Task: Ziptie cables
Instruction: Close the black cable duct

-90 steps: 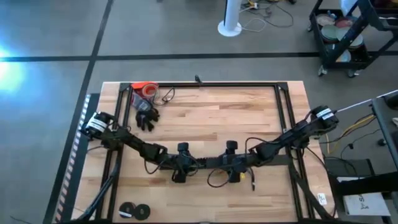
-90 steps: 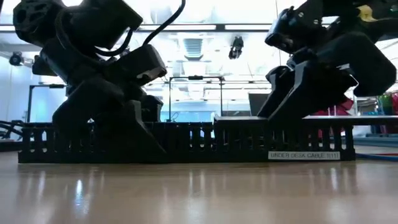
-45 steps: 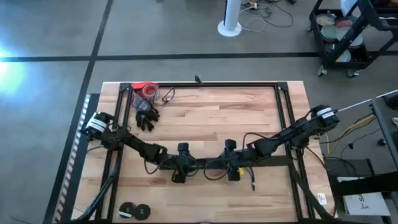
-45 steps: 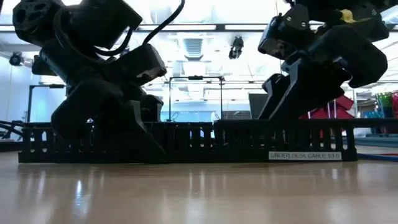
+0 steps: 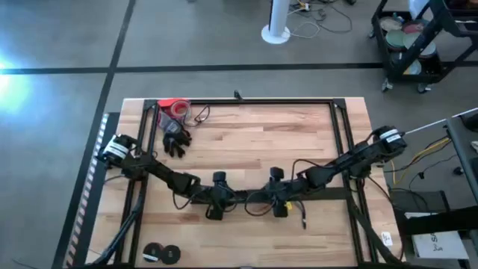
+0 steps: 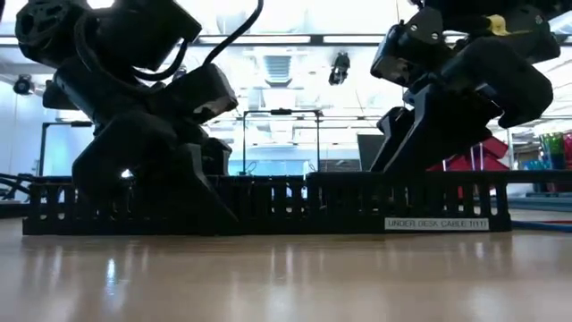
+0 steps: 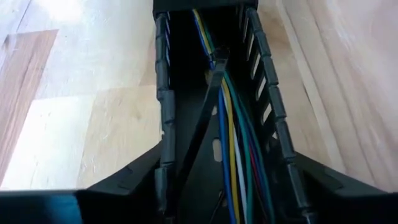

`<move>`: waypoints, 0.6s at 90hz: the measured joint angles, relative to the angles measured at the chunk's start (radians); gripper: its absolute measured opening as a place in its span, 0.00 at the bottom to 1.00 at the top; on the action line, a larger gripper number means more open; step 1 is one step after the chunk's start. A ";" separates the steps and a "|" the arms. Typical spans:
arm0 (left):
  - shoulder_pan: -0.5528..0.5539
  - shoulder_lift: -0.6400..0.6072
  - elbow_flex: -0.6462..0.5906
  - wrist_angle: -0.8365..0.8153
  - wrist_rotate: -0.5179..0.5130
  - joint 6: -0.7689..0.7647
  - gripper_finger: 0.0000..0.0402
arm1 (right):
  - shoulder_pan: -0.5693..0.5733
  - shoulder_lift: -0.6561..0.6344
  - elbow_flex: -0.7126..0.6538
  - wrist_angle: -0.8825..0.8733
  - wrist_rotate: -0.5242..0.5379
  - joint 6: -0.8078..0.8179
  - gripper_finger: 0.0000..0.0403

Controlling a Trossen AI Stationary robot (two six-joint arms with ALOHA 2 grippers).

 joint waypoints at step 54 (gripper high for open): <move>0.002 0.000 -0.001 0.020 -0.014 -0.011 0.57 | -0.018 0.005 0.046 -0.016 -0.025 -0.014 0.53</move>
